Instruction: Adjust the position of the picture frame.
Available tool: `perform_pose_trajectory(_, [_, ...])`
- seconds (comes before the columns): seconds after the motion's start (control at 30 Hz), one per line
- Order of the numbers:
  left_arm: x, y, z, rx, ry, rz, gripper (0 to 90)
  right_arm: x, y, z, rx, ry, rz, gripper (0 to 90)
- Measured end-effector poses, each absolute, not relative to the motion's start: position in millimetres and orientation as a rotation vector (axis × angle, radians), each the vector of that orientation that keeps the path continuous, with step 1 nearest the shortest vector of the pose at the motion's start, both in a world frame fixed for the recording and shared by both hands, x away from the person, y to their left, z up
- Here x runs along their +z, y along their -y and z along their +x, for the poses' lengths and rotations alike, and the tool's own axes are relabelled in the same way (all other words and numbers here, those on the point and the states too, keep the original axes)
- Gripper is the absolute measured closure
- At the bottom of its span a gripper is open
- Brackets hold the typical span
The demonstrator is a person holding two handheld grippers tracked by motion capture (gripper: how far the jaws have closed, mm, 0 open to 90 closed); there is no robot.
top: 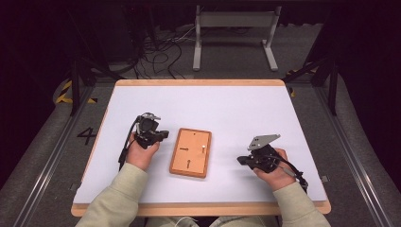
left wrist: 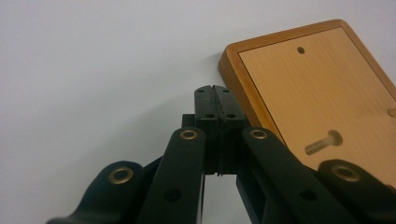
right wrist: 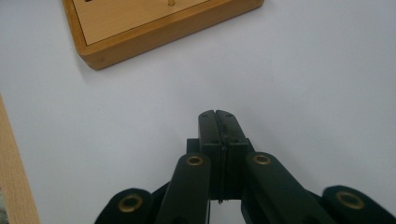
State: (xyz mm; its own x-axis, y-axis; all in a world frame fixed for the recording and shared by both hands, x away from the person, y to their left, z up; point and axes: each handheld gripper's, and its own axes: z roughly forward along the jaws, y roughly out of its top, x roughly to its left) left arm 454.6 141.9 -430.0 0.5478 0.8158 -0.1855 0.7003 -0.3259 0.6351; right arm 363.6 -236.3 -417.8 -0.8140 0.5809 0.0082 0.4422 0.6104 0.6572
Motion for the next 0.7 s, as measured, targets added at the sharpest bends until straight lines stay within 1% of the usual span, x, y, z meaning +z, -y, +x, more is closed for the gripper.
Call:
perform_pose_trajectory(0.13, [-433.3,-132.2,465.0,0.205,-1.197,2.134,89.9,-418.3,240.3,361.1,0.990,-2.623,0.868,90.0])
perform_pose_trajectory(0.33, [-441.3,-126.0,475.1,0.186,-1.215,2.156,89.9,-420.0,244.5,359.2,0.991,-2.616,0.887,90.0])
perform_pose_trajectory(0.5, [-445.8,-119.9,477.4,0.156,-1.202,2.171,90.0,-420.3,249.0,356.9,0.993,-2.607,0.905,90.0])
perform_pose_trajectory(0.53, [-447.8,-117.5,478.3,0.133,-1.203,2.172,90.0,-419.9,250.2,356.0,0.997,-2.602,0.906,90.0])
perform_pose_trajectory(0.7, [-447.6,-118.3,480.6,0.109,-1.203,2.174,90.0,-418.5,253.9,353.3,1.007,-2.589,0.915,90.0])
